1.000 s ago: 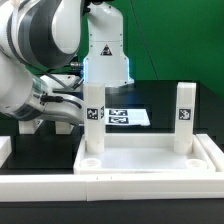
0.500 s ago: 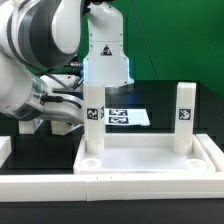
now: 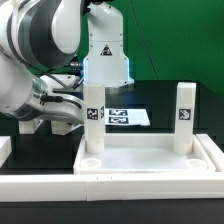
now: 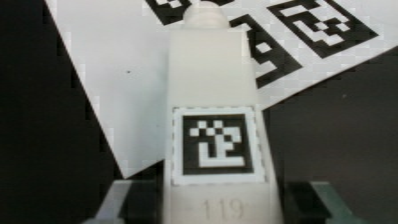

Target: Assemble desk

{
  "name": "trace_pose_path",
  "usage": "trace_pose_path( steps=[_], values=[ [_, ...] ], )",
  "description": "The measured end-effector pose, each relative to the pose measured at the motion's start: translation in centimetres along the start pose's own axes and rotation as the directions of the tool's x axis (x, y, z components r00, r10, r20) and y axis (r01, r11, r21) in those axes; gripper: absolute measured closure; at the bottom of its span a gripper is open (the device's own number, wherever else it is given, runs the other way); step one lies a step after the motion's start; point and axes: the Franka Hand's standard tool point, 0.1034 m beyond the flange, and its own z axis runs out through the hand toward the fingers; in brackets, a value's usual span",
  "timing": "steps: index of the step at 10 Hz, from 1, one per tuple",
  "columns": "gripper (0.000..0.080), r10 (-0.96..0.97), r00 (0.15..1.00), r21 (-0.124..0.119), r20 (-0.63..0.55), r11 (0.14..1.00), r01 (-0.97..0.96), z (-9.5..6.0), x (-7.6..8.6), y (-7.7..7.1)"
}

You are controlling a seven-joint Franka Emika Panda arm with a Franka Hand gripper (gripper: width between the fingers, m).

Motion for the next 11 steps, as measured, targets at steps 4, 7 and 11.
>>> trace_pose_path(
  steps=[4, 7, 11],
  values=[
    [0.0511, -0.031, 0.998, 0.067, -0.049, 0.997, 0.034, -6.5, -7.1, -2.9],
    [0.0511, 0.017, 0.979, 0.085, -0.202, 0.996, 0.001, -10.5, -12.0, -8.1],
    [0.0511, 0.003, 0.904, 0.086, -0.428, 0.996, 0.037, -12.4, -11.7, -11.6]
  ],
)
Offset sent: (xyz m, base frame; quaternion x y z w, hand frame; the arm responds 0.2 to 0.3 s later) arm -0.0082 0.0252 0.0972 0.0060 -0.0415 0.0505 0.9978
